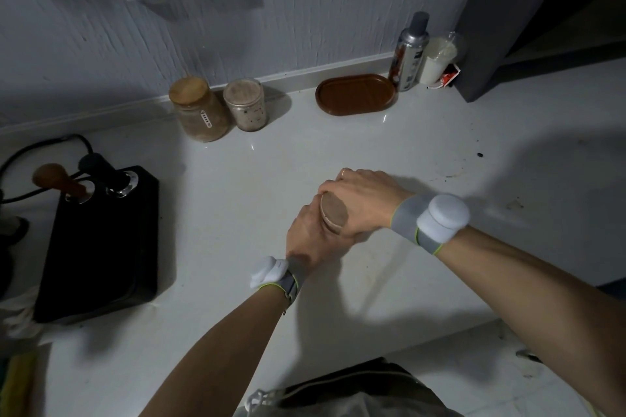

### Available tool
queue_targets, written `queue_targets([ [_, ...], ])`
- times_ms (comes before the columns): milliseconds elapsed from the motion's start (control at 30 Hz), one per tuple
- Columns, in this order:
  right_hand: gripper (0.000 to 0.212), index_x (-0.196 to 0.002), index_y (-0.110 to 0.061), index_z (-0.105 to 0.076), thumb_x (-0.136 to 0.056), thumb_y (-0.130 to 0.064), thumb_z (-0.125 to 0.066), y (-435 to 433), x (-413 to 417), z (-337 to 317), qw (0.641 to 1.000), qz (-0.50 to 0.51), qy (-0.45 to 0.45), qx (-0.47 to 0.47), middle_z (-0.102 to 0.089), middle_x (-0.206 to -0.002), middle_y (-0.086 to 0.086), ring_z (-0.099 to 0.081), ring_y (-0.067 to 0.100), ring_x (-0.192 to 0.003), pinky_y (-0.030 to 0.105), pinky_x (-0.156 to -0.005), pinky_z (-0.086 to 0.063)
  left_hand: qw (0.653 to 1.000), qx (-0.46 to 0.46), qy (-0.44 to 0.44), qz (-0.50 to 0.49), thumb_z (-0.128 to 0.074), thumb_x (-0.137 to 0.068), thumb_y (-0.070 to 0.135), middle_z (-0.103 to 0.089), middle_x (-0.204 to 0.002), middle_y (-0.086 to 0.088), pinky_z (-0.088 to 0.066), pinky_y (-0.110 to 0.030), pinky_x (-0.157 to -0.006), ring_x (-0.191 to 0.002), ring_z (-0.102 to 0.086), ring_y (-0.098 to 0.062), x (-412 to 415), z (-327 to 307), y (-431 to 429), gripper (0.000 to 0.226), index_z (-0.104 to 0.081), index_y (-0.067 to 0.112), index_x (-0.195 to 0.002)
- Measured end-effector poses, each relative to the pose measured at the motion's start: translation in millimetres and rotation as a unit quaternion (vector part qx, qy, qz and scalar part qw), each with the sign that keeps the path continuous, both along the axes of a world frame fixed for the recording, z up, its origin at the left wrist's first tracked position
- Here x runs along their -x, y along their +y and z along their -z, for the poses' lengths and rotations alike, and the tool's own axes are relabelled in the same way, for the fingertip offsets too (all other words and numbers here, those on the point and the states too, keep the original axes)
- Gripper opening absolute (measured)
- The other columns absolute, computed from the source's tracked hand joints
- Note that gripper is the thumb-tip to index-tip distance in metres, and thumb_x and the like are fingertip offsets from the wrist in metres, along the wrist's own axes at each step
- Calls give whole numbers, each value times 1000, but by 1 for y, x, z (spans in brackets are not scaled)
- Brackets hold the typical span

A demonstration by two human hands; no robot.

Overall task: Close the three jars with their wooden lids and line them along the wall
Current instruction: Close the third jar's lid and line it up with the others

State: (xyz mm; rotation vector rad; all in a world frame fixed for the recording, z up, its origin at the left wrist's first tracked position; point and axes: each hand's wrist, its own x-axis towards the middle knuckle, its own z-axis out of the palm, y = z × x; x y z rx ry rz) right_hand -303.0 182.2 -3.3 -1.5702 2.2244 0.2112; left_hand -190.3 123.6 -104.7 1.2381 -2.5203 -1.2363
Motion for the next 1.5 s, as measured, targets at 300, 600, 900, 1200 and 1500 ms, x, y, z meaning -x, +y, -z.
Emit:
queue_targets([
  [300, 64, -130, -30, -52, -69, -41, -66, 7, -12, 6, 997, 62, 24, 43, -57, -118, 10, -62, 36, -98, 39, -80, -48, 1000, -15, 26, 9, -63, -40, 77, -65, -111, -3, -53, -43, -91, -102, -64, -29, -5, -8, 3, 107, -46, 30, -135],
  [600, 63, -127, -29, -54, -67, -43, -66, 10, -16, 8, 994, 87, 25, 60, -59, -115, 10, -63, 36, -95, 39, -79, -52, 1000, -10, 17, 21, -64, -49, 75, -67, -108, 1, -53, -45, -89, -98, -64, -27, -7, -11, 2, 96, -46, 32, -133],
  [900, 71, -134, -32, -49, -67, -46, -68, -5, -9, 9, 995, 67, 21, 69, -57, -125, 7, -63, 33, -102, 38, -81, -52, 999, -36, 35, 8, -66, -52, 71, -65, -113, 0, -51, -45, -93, -104, -63, -27, -4, -16, -9, 95, -44, 32, -137],
  [1200, 83, -143, -32, -40, -69, -59, -67, -79, 35, -10, 993, 48, 9, 107, -51, -132, 8, -59, 32, -110, 40, -85, -47, 995, -34, 89, -38, -82, -70, 45, -62, -139, -1, -48, -36, -100, -124, -60, -27, 30, -31, -82, 93, -35, 32, -149],
  [1500, 83, -137, -29, -46, -63, -56, -73, -163, 89, -11, 994, 40, 30, 101, -52, -130, 9, -57, 35, -114, 40, -79, -42, 987, -25, 137, -77, -83, -78, 30, -61, -141, -8, -48, -40, -104, -126, -59, -27, 80, -34, -147, 80, -45, 14, -147],
])
